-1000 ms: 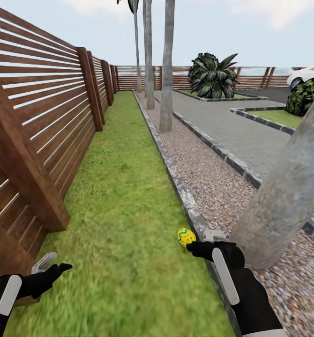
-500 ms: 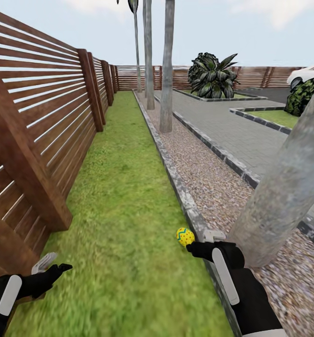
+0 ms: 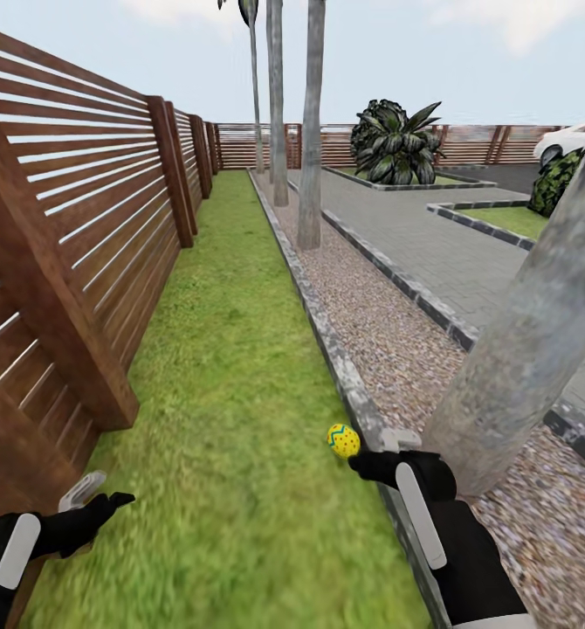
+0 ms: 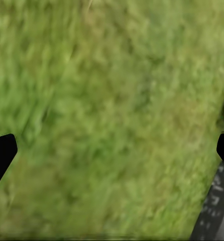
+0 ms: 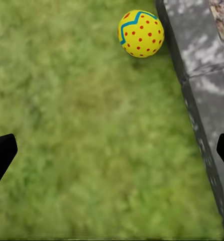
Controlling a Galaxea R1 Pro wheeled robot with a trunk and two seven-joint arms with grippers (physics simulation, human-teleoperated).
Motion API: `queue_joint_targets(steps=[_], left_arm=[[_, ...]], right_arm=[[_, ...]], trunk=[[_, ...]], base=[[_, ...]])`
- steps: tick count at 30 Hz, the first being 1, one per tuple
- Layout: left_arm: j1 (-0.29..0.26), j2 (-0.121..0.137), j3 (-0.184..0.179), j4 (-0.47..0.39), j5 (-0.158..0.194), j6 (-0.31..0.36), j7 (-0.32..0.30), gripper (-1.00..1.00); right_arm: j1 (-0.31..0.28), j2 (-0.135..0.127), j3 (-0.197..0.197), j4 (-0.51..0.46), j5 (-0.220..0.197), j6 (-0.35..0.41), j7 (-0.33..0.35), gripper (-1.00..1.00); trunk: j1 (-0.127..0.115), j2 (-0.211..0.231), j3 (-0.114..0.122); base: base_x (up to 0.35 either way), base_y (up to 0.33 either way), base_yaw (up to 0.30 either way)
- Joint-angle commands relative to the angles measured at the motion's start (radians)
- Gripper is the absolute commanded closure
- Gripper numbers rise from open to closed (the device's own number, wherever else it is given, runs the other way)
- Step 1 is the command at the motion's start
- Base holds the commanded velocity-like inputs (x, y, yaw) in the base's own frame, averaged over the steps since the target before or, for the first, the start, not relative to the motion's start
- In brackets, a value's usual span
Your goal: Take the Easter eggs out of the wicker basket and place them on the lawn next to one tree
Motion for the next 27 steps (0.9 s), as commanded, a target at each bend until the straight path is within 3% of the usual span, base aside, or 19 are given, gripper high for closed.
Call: queue_joint_targets(steps=[1,8,13,20,27], left_arm=[[-0.001,0.0,0.003,0.0,-0.009,0.005,-0.009,-1.0],[-0.001,0.0,0.004,-0.002,-0.008,0.006,-0.011,-1.0],[0.004,0.002,0.002,-0.001,-0.009,0.0,-0.01,-1.0],[0.01,0.003,0.002,-0.002,-0.009,0.0,-0.012,-1.0],[0.01,0.003,0.002,-0.002,-0.009,0.0,-0.012,-1.0]], right_arm=[[-0.001,0.0,0.001,-0.001,-0.01,0.003,-0.011,-1.0],[-0.001,-0.005,0.002,0.013,-0.016,-0.002,-0.007,-1.0],[0.025,-0.033,-0.027,0.041,-0.006,-0.01,-0.011,-1.0],[0.025,-0.037,0.013,0.08,-0.001,-0.011,-0.003,-1.0],[0.025,-0.035,0.043,0.119,-0.002,-0.01,-0.003,-1.0]], trunk=[[-0.005,0.007,0.002],[-0.031,0.056,0.024],[-0.031,0.056,0.024],[-0.031,0.056,0.024],[-0.031,0.056,0.024]], base=[[-0.309,0.0,0.0],[-0.077,0.0,0.0],[0.0,0.0,0.0],[-0.005,0.005,0.0],[-0.085,0.209,-0.018]])
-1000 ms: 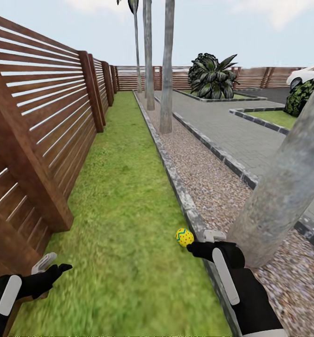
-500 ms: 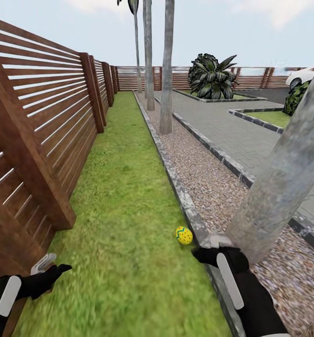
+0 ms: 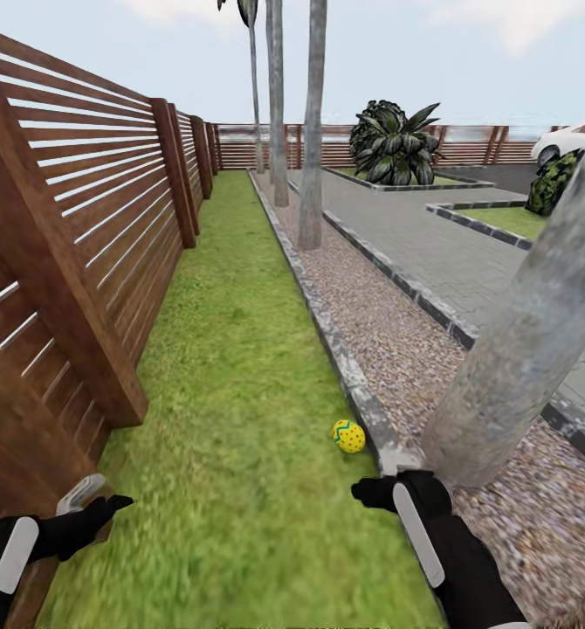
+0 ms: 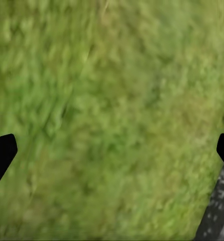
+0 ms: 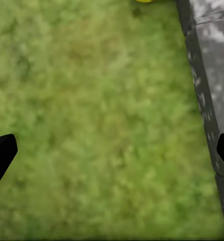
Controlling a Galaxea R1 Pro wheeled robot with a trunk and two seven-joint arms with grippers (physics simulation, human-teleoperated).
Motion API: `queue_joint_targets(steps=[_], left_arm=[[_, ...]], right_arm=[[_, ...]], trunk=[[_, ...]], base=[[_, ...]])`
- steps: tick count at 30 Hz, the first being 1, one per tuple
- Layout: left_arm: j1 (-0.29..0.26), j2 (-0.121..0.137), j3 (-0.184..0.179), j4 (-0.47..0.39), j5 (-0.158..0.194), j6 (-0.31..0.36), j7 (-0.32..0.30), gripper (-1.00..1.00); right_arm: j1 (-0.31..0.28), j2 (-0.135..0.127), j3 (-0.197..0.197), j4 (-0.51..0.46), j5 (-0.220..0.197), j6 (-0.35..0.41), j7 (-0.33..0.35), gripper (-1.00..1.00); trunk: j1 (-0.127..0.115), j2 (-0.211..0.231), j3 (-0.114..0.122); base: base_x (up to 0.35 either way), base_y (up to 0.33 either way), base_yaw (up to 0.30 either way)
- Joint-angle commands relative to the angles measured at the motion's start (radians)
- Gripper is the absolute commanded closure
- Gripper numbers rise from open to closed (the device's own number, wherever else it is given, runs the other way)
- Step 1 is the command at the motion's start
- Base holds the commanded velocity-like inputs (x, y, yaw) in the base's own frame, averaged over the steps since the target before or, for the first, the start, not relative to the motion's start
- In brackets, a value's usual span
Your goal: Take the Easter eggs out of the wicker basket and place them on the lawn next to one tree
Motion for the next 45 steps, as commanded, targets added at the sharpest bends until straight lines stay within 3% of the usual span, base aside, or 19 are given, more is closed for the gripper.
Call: queue_joint_targets(steps=[1,15,20,24,45], left_arm=[[-0.001,0.0,0.003,0.0,-0.008,0.004,-0.009,-1.0],[-0.001,0.001,0.003,-0.001,-0.009,0.004,-0.009,-1.0],[-0.001,0.001,0.003,-0.001,-0.008,0.004,-0.009,-1.0],[0.0,0.001,0.003,-0.001,-0.008,0.004,-0.009,-1.0],[-0.001,0.0,0.003,-0.001,-0.008,0.004,-0.008,-1.0]], right_arm=[[-0.001,0.001,0.0,0.005,-0.012,0.003,-0.01,-1.0],[-0.001,-0.003,-0.009,0.02,-0.016,0.002,-0.01,-1.0],[-0.001,-0.001,-0.06,0.019,-0.016,0.003,-0.01,-1.0],[-0.001,0.0,-0.076,0.019,-0.016,0.003,-0.01,-1.0],[-0.001,-0.002,-0.096,-0.009,-0.016,0.003,-0.01,-1.0]], trunk=[[0.0,0.0,-0.001],[0.0,0.0,-0.001],[0.0,0.0,-0.001],[0.0,0.0,-0.001],[0.0,0.0,-0.001]], base=[[-0.041,0.123,-0.16],[-0.005,0.016,-0.269],[0.0,0.115,-0.285],[0.0,0.149,-0.285],[0.0,0.023,-0.207]])
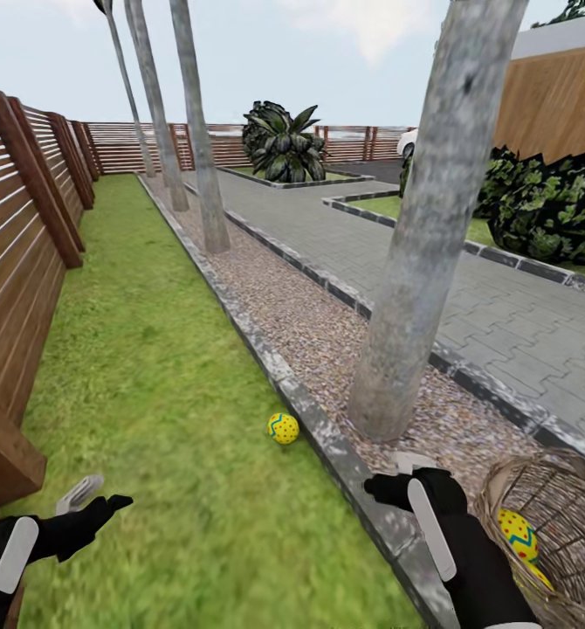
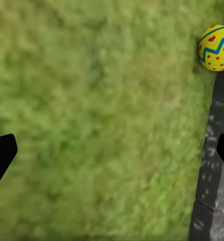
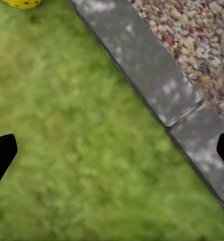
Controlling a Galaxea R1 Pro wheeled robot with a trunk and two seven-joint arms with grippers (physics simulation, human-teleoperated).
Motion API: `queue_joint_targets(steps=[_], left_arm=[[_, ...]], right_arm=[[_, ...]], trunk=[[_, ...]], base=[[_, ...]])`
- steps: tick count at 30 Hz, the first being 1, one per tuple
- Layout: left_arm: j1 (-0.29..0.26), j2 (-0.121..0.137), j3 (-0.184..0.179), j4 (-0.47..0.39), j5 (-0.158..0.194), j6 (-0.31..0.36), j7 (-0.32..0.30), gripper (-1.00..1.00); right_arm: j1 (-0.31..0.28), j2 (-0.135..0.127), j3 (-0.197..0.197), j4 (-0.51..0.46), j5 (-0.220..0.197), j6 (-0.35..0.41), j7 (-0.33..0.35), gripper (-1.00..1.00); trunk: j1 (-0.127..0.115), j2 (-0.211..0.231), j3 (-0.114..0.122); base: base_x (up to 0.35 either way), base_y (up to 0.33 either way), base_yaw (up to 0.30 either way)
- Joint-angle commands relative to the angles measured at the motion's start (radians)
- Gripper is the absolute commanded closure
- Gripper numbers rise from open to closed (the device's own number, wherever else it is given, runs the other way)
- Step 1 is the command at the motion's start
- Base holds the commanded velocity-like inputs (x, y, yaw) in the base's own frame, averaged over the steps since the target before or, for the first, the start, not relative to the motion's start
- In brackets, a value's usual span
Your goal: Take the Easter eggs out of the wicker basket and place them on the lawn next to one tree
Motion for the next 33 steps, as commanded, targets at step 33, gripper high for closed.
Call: queue_joint_targets(steps=[33], left_arm=[[-0.001,0.001,0.003,-0.001,-0.009,0.005,-0.009,-1.0]], right_arm=[[-0.001,0.0,-0.216,-0.017,-0.011,0.007,-0.009,-1.0]], trunk=[[0.0,0.0,0.003]], base=[[0.129,0.0,-0.176]])
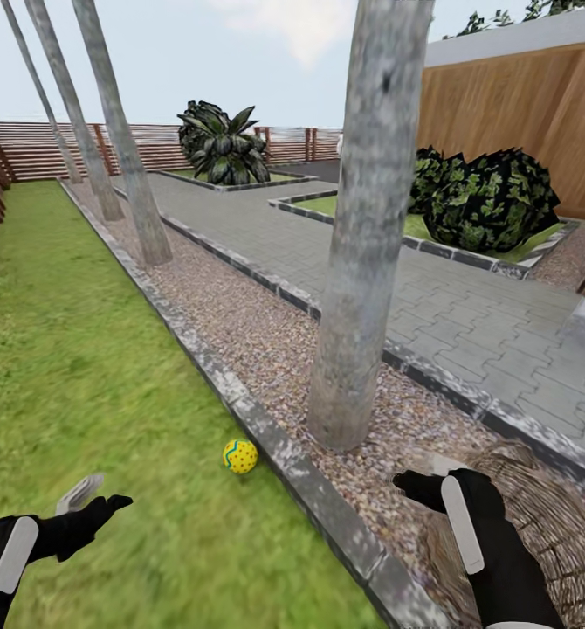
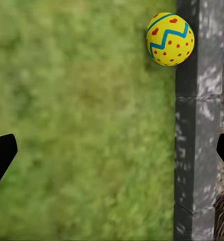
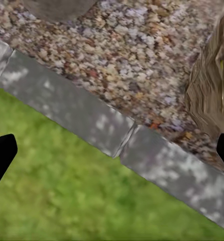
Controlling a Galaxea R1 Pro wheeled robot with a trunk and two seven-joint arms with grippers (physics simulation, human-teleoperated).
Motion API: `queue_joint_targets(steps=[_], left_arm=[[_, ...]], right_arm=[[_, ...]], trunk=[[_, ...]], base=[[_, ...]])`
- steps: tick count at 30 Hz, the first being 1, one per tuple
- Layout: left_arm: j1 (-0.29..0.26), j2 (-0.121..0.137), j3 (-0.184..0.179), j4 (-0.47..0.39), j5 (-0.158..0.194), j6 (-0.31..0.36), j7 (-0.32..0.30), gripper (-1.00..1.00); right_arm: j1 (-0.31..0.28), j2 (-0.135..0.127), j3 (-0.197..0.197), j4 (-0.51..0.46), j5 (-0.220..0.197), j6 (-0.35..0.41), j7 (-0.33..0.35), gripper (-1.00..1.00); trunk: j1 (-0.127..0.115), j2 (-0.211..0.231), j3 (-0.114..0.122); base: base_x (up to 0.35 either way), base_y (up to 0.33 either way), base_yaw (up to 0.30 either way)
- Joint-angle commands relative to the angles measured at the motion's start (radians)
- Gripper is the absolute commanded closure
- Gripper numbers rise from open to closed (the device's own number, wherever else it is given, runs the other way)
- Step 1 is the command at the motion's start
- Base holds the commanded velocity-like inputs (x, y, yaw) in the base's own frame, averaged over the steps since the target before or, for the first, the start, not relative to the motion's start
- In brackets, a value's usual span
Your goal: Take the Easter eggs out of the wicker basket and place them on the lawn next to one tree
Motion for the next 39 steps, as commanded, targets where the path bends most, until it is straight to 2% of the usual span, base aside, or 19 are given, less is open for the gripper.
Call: queue_joint_targets(steps=[1,9,14,19,21,28,39], left_arm=[[0.0,0.0,0.003,-0.001,-0.008,0.005,-0.009,-1.0],[0.0,0.0,0.003,-0.001,-0.008,0.005,-0.009,-1.0],[0.0,0.0,0.003,-0.001,-0.008,0.005,-0.009,-1.0],[0.0,0.0,0.003,-0.002,-0.007,0.005,-0.009,-1.0],[0.0,0.0,0.003,-0.002,-0.008,0.005,-0.009,-1.0],[0.0,0.0,0.003,-0.002,-0.007,0.005,-0.009,-1.0],[-0.001,0.0,0.003,-0.001,-0.007,0.005,-0.009,-1.0]], right_arm=[[-0.001,0.001,-0.003,-0.001,-0.011,0.003,-0.009,-1.0],[-0.001,0.001,-0.007,-0.012,-0.011,0.003,-0.009,-1.0],[-0.001,0.0,-0.01,-0.018,-0.011,0.004,-0.009,-1.0],[0.001,-0.001,-0.102,-0.034,-0.011,0.004,-0.008,-1.0],[0.001,-0.002,-0.118,-0.035,-0.011,0.004,-0.007,-1.0],[0.001,-0.014,-0.153,-0.036,-0.011,0.001,-0.007,-1.0],[0.001,-0.036,-0.161,-0.038,-0.011,-0.004,-0.007,-1.0]], trunk=[[0.0,0.0,0.0],[0.0,0.0,0.003],[0.0,0.0,0.004],[0.0,0.0,0.004],[0.0,0.0,0.004],[0.0,0.0,0.004],[0.0,0.0,0.004]], base=[[0.026,0.0,-0.28],[0.005,0.0,-0.266],[0.0,0.0,-0.071],[0.0,0.0,-0.005],[0.0,0.0,0.0],[0.0,0.0,0.0],[0.0,0.0,0.0]])
